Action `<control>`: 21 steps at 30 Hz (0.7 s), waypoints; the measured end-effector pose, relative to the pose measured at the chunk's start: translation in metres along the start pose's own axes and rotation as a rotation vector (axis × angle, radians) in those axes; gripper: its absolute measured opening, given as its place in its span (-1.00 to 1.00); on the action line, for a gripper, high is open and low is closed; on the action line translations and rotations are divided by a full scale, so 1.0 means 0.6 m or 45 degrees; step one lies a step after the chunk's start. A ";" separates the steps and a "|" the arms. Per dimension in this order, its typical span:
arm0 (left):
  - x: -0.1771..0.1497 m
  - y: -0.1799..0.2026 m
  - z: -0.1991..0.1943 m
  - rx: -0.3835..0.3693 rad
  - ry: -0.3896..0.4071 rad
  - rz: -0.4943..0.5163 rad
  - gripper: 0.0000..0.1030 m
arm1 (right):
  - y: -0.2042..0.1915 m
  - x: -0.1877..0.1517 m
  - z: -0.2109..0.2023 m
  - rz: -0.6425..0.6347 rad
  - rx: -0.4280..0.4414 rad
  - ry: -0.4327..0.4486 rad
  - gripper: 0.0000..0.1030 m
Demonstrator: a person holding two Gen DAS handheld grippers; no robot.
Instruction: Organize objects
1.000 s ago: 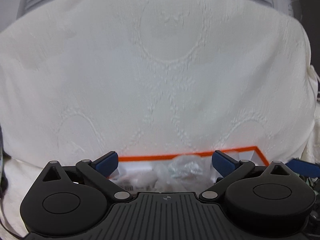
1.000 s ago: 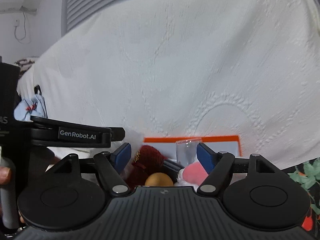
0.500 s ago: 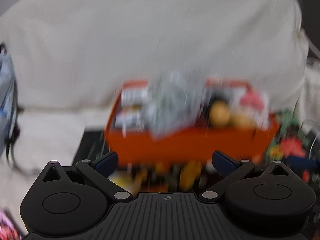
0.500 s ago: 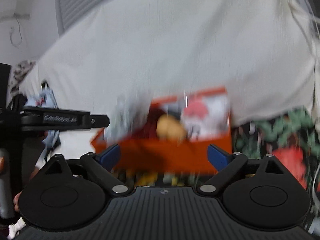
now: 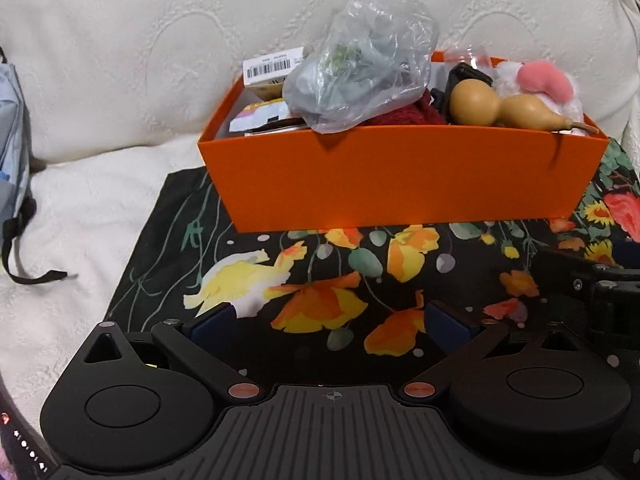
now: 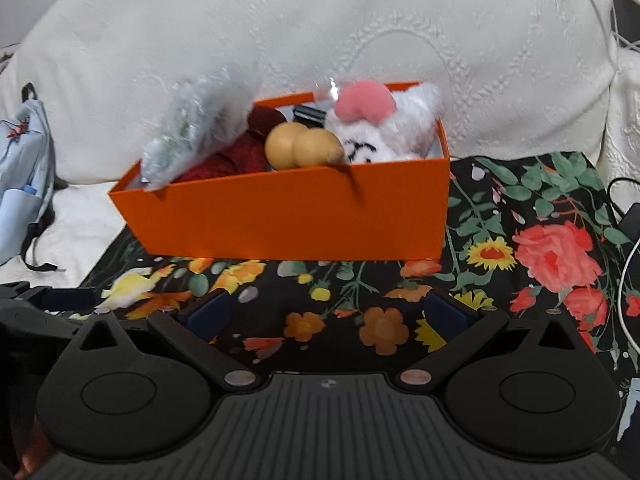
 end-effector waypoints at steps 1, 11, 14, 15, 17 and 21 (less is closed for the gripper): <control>-0.001 0.000 0.001 -0.003 0.000 -0.005 1.00 | 0.004 -0.001 0.004 0.010 -0.006 -0.004 0.99; -0.006 -0.006 0.020 -0.010 -0.056 -0.032 1.00 | 0.020 -0.010 0.031 0.077 -0.028 -0.066 0.99; -0.007 -0.007 0.021 -0.009 -0.057 -0.035 1.00 | 0.022 -0.010 0.032 0.093 -0.025 -0.069 1.00; -0.007 -0.006 0.021 -0.008 -0.058 -0.034 1.00 | 0.022 -0.010 0.032 0.096 -0.025 -0.069 1.00; -0.007 -0.006 0.021 -0.004 -0.057 -0.032 1.00 | 0.021 -0.010 0.033 0.095 -0.028 -0.072 1.00; -0.007 -0.004 0.021 -0.002 -0.058 -0.028 1.00 | 0.018 -0.010 0.035 0.081 -0.034 -0.079 1.00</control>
Point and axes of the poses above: each gripper's, at about its wrist camera, not at the fingertips, and z roughly the way its jaws point, y to its right, x to its top, the point moved 3 cm from there along z, roughly the way its jaws point, and after that the axes turned 9 degrees about z, right-handed, at the moved point
